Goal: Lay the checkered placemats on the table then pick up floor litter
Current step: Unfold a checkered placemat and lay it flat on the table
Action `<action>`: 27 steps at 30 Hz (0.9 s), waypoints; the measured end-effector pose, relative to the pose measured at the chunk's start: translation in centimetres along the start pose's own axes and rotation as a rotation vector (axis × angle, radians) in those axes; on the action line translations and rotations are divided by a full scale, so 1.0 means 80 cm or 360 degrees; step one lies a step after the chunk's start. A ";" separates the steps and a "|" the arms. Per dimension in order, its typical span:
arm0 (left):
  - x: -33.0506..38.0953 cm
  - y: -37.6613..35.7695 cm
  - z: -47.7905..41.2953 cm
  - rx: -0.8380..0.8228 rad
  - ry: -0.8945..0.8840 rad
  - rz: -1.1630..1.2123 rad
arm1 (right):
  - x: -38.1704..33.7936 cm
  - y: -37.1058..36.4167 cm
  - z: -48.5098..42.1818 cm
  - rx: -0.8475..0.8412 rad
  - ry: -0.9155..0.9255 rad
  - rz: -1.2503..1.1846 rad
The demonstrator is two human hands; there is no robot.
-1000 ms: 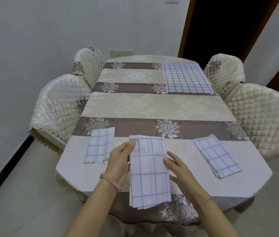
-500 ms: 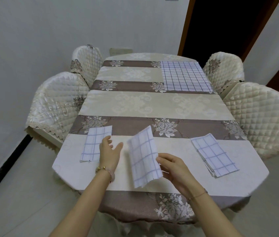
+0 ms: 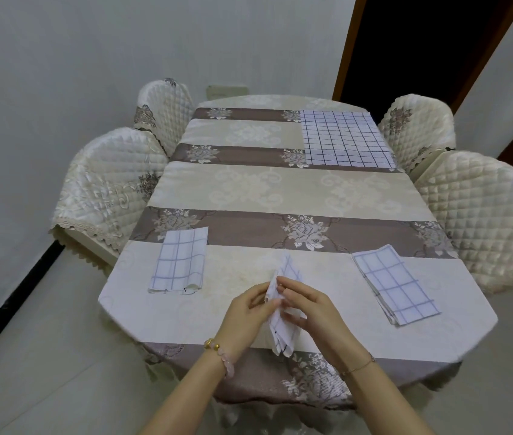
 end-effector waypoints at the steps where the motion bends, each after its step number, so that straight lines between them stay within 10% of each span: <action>1: 0.000 0.001 0.000 0.0019 0.0039 0.0038 | 0.000 -0.002 0.000 -0.0001 0.0011 0.0010; 12: 0.004 0.005 -0.003 -0.0066 0.0433 0.0535 | 0.009 -0.020 -0.005 0.0231 0.0243 0.0525; 27: -0.041 0.163 -0.059 0.0736 0.0212 -0.0226 | 0.000 0.117 -0.017 0.0478 -0.0091 0.0091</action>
Point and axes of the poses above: each hand's wrist, its own z-axis away from the middle knuckle, its own y-axis out of the back of the hand, x = y × z, the point moved 1 cm from there along -z, towards the middle knuckle, and after that the axes turned 4 degrees about -y, right-handed, at the moved point
